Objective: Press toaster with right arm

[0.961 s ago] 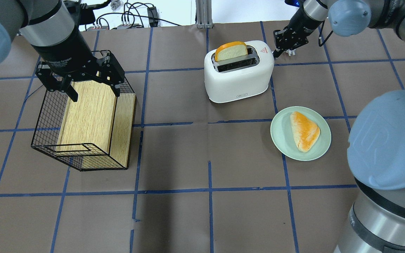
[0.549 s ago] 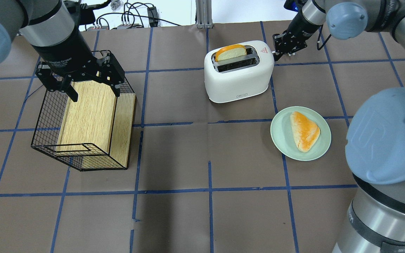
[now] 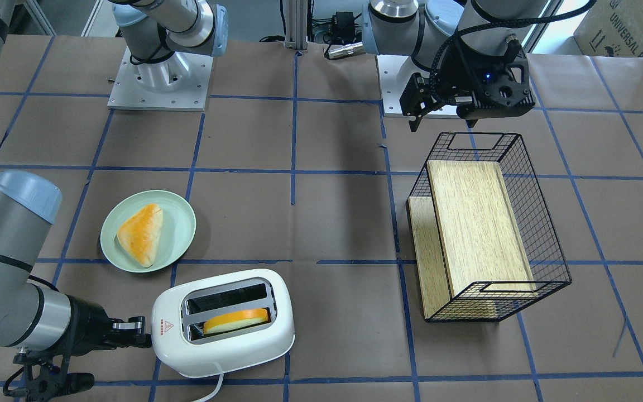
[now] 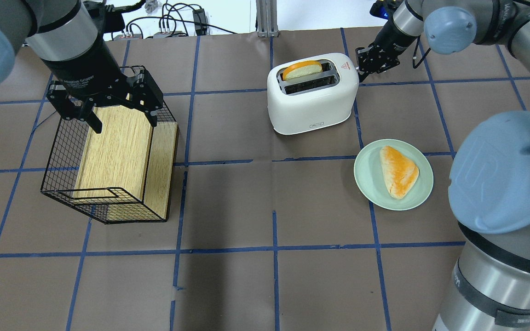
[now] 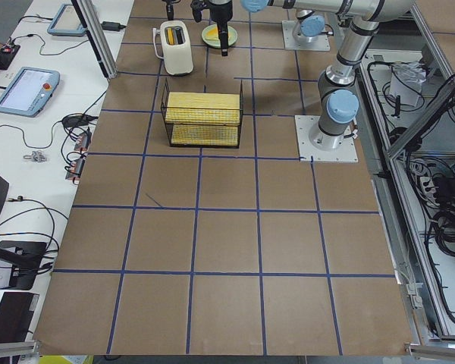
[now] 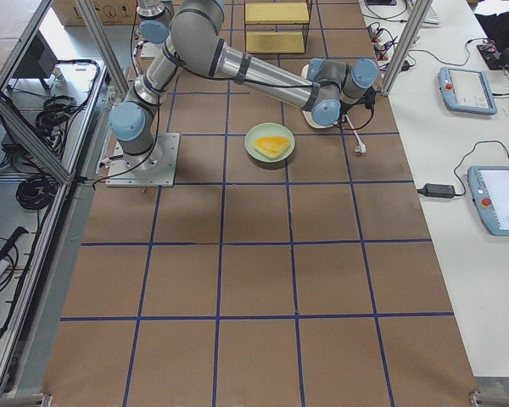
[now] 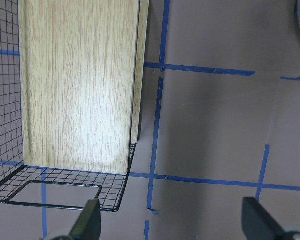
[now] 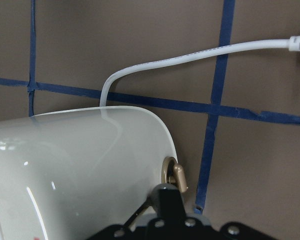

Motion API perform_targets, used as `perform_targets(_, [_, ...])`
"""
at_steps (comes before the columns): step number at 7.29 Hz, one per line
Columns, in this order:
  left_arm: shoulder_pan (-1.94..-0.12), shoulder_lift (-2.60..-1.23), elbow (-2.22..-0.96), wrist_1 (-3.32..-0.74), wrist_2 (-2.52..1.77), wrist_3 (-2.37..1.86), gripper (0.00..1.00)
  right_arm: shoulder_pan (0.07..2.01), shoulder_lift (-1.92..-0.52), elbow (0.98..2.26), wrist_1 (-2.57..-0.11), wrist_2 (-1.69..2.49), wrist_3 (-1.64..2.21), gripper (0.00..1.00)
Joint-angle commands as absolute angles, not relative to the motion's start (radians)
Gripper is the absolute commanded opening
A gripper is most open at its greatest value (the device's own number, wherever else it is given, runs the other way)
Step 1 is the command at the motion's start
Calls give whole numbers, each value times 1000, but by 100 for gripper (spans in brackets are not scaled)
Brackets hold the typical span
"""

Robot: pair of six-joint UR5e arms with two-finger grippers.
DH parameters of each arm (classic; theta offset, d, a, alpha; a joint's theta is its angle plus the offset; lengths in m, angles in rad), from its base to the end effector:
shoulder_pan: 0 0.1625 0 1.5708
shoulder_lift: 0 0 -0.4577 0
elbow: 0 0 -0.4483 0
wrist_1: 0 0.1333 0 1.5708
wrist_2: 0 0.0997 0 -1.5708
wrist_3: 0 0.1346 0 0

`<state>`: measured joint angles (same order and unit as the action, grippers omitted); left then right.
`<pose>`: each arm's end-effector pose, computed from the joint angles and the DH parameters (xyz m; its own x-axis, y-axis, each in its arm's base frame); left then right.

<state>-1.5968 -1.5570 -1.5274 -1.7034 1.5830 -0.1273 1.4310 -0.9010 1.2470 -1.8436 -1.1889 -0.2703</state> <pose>-0.1454 -0.5269 0.5041 -0.9948 -0.0999 -0.0216 -0.1012 0.9922 0.0732 0.0707 -0.8140 0.2374 -0.9190 -0.1131 -0.3777 -0.1104 0.9935 -0.0288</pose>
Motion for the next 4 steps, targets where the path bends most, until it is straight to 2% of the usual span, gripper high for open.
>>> perform_targets(1, [-1597, -1557, -1526, -1704, 1583, -127, 100, 1431, -897, 1250, -1864, -1190, -272, 6])
perform_targets(2, [-1597, -1557, -1526, -1703, 1583, -127, 100, 1431, -897, 1250, -1867, -1190, -270, 6])
perform_targets(3, [-1597, -1557, -1528, -1704, 1583, -127, 100, 1436, -905, 1243, -1867, -1206, -255, 12])
perform_targets(4, [-1597, -1557, -1528, -1704, 1583, -127, 100, 1440, -926, 1229, -1862, -1253, -261, 85])
